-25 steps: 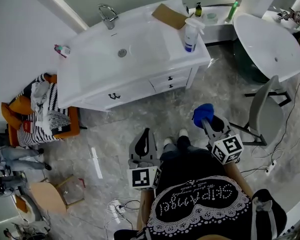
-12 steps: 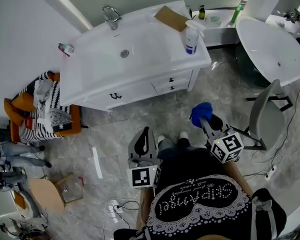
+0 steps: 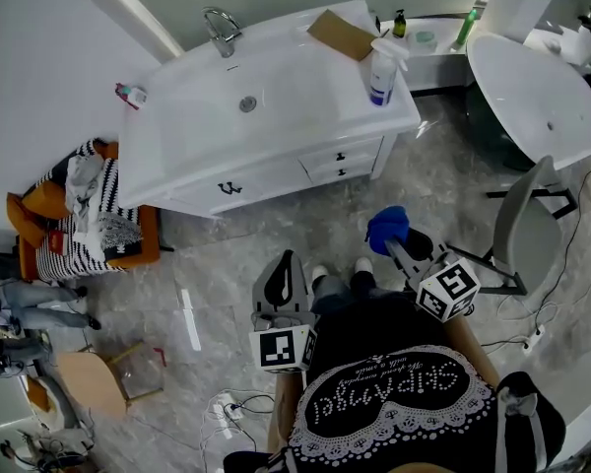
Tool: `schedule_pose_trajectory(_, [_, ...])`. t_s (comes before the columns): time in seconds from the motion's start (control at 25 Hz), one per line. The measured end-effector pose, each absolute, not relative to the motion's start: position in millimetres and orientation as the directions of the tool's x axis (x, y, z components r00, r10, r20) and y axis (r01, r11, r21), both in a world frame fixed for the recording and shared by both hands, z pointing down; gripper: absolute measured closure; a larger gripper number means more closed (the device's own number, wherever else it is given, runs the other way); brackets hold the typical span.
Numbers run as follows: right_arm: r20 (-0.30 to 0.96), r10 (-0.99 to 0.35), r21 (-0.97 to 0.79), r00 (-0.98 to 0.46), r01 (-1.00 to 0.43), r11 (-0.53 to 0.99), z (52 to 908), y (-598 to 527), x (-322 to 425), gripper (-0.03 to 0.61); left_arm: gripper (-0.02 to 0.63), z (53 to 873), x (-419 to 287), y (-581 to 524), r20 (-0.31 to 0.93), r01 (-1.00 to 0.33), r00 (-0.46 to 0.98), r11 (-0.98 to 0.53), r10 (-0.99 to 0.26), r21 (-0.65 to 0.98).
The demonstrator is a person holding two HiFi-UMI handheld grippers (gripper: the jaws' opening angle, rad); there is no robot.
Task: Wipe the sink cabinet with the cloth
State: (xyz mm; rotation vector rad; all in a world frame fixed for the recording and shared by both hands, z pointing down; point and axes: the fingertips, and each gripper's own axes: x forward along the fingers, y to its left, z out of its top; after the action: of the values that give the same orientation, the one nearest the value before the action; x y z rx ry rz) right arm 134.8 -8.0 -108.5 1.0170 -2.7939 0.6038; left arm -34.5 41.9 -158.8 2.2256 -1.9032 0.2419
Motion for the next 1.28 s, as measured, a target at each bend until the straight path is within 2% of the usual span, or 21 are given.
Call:
schedule_pose_trajectory(0.2, [0.305,-0.567,-0.355,-0.765,-0.644,0.677,-94.4,-8.8,118.9,0.517,0.607,-156.5,-50.5,38.7,0.259,-0.989,0.149,-0.140,-0.954,0.052])
schedule_pose_trajectory(0.56, [0.290,-0.625,-0.371,-0.725,-0.687,0.625,-90.0,-10.8,84.3,0.517,0.607,-149.8,-97.7,34.0,0.295,-0.979,0.203,-0.202,-0.934,0.034])
schedule_pose_trajectory(0.88, [0.296,-0.730,-0.240,-0.616,-0.788,0.567,-85.9,-42.4,46.2,0.517,0.607,-130.8,-157.8,6.3,0.320,-0.964,0.256,-0.266,-0.912,0.013])
schedule_pose_trajectory(1.08, [0.275,-0.708,-0.256,-0.651,-0.759,0.599,-60.2,-70.2,26.7,0.517,0.607,-144.4,-164.4,-22.5,0.237,-0.958,0.276,-0.287,-0.932,-0.011])
schedule_pose_trajectory(1.28, [0.240,-0.689,-0.232,-0.684,-0.729,0.644,-4.6,-97.7,3.1,0.517,0.607,-93.2,-146.9,-35.6,0.168,-0.974,0.227,-0.224,-0.959,0.036])
